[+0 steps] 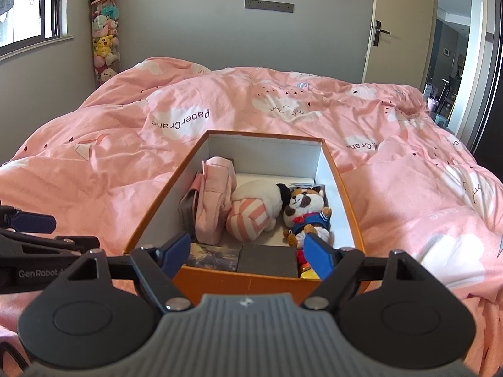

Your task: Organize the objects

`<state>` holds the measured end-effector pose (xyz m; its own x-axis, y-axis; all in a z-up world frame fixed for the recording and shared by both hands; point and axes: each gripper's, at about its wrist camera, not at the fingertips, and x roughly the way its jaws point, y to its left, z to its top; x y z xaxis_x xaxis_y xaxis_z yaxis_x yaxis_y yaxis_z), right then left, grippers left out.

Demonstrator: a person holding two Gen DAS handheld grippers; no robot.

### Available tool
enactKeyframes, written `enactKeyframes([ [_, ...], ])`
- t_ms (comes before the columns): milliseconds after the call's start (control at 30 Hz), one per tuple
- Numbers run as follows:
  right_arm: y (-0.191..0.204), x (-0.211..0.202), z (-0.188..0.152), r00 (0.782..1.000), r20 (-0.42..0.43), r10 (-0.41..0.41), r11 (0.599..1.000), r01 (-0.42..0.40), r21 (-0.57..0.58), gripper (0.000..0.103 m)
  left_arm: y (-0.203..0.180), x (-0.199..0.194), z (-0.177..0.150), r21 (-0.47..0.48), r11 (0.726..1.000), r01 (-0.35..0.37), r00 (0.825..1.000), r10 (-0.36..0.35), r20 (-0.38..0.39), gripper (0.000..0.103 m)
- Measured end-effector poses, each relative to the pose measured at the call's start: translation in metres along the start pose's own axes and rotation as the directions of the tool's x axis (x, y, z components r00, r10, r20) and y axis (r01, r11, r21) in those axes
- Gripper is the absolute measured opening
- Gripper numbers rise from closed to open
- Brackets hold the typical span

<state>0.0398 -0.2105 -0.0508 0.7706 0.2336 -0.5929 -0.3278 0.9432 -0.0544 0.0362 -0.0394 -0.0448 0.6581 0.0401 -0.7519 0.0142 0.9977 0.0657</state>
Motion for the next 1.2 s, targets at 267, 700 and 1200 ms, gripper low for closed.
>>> enactKeyframes([
  [267,-0.0006,0.0004,-0.0004,1.0,-0.003,0.0,1.0,0.0,0.004,0.08,-0.0014,0.0001,-0.0007,0.005,1.0,0.002,1.0,-0.002,0.003,0.069],
  [700,-0.0011,0.0,-0.0011,1.0,-0.003,0.0,1.0,0.0,0.004,0.08,-0.0014,0.0,-0.0007,0.005,1.0,0.002,1.0,-0.002,0.003,0.069],
  [1200,-0.0017,0.0005,-0.0028,1.0,-0.007,0.001,1.0,-0.001,0.006,0.08,-0.0017,-0.0023,0.0023,0.009,1.0,0.002,1.0,-0.002,0.008,0.072],
])
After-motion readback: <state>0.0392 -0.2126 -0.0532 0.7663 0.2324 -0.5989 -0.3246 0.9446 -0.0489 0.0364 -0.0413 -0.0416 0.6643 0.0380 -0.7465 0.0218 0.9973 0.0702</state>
